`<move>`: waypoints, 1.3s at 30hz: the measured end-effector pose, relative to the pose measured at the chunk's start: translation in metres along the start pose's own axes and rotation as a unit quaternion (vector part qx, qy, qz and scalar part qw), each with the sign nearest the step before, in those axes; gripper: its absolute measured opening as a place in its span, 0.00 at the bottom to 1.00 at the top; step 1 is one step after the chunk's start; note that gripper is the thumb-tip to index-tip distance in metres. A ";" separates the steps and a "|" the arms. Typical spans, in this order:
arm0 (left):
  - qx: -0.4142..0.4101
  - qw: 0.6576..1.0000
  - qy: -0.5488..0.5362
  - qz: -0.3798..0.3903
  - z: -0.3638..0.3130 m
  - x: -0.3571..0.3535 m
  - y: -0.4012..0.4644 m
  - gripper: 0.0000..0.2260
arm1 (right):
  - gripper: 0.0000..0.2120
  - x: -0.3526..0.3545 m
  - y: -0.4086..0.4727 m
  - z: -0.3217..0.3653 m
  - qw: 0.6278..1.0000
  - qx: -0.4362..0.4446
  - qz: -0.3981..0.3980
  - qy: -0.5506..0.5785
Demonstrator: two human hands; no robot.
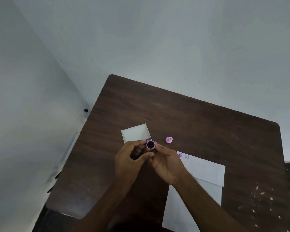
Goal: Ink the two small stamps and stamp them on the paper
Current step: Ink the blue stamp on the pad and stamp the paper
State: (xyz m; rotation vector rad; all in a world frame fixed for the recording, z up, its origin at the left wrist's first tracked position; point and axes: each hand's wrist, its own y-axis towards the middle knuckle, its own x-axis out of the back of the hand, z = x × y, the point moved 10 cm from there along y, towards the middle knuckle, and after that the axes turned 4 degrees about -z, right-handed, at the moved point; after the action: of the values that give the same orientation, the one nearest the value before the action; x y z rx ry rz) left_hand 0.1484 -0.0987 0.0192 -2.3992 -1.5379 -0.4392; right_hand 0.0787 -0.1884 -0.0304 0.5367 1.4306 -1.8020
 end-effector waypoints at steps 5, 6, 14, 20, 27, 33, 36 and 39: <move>0.063 0.997 -0.040 -0.019 0.011 -0.001 -0.002 0.21 | 0.18 0.006 0.005 0.003 0.999 0.018 0.005 -0.043; 0.063 0.997 -0.041 -0.018 0.010 -0.002 -0.002 0.20 | 0.19 0.008 0.006 0.002 0.999 0.017 0.005 -0.049; 0.025 0.999 -0.007 -0.030 0.001 0.003 0.005 0.15 | 0.20 0.007 0.010 -0.003 0.997 0.013 0.014 -0.080; -0.017 0.998 0.056 -0.026 -0.003 0.006 0.007 0.18 | 0.18 0.009 0.008 0.000 0.999 0.005 0.007 -0.051; -0.059 0.993 0.104 0.017 -0.008 0.002 0.014 0.15 | 0.18 0.008 0.007 -0.009 0.999 -0.036 0.009 -0.037; -0.080 0.990 0.111 0.031 -0.011 -0.001 0.018 0.15 | 0.17 -0.002 0.008 -0.008 0.997 -0.042 0.047 -0.035; -0.080 0.990 0.112 0.037 -0.010 -0.003 0.019 0.16 | 0.17 -0.002 0.010 -0.006 0.997 -0.038 0.058 -0.038; -0.079 0.992 0.095 0.036 -0.009 -0.003 0.019 0.17 | 0.16 -0.002 0.011 -0.006 0.996 -0.037 0.073 -0.042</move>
State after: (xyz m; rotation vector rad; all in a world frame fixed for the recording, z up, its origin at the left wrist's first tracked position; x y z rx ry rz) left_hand 0.1633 -0.1122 0.0250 -2.4380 -1.3758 -0.7752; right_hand 0.0874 -0.1834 -0.0376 0.5080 1.3605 -1.6302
